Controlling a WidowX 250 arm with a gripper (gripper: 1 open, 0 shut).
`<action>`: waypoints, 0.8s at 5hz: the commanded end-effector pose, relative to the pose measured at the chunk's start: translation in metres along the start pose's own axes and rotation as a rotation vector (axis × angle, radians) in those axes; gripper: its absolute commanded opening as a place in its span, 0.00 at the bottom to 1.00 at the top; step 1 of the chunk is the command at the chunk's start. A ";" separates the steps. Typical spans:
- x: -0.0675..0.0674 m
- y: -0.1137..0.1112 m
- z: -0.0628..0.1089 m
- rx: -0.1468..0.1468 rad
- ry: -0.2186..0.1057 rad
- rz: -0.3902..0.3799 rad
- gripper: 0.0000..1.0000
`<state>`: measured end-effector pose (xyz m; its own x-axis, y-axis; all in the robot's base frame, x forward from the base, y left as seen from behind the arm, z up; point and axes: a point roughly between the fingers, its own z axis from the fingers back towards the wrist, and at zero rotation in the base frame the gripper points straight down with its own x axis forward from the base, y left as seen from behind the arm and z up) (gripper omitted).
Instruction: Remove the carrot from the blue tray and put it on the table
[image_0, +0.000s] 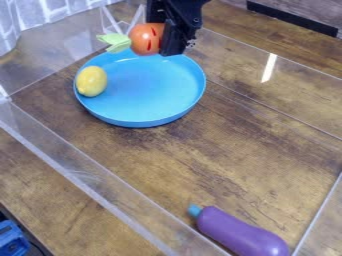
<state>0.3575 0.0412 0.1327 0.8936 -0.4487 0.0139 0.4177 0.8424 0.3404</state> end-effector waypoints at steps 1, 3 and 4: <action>-0.008 0.021 0.030 0.052 -0.073 0.077 0.00; -0.019 0.021 0.025 0.049 -0.130 -0.039 0.00; -0.016 0.028 0.021 0.050 -0.129 -0.019 0.00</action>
<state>0.3436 0.0619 0.1371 0.8591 -0.5086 0.0577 0.4598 0.8164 0.3495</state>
